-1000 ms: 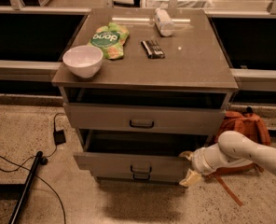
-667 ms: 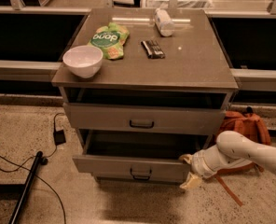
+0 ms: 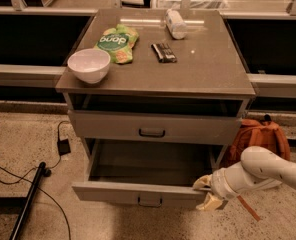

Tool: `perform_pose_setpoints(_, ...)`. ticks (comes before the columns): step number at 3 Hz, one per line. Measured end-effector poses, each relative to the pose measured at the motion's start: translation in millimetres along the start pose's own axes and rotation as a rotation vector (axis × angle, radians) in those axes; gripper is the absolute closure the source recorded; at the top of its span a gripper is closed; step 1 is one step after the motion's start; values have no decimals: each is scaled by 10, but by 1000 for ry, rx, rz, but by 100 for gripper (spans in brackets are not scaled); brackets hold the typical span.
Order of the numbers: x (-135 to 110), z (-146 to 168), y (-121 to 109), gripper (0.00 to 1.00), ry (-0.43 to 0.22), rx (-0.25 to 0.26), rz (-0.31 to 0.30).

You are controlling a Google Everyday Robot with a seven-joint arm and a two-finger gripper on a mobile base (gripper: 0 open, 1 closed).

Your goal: Open middle drawer

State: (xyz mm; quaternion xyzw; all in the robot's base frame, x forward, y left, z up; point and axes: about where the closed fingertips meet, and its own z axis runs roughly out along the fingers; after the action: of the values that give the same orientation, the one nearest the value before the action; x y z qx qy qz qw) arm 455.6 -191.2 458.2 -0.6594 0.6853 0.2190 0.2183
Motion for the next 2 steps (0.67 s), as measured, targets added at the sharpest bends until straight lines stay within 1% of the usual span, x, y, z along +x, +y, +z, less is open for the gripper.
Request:
perform_pose_setpoints(1, -68, -124, 256, 53, 24, 4, 11)
perform_pose_setpoints(2, -157, -235, 409, 55, 45, 29, 0)
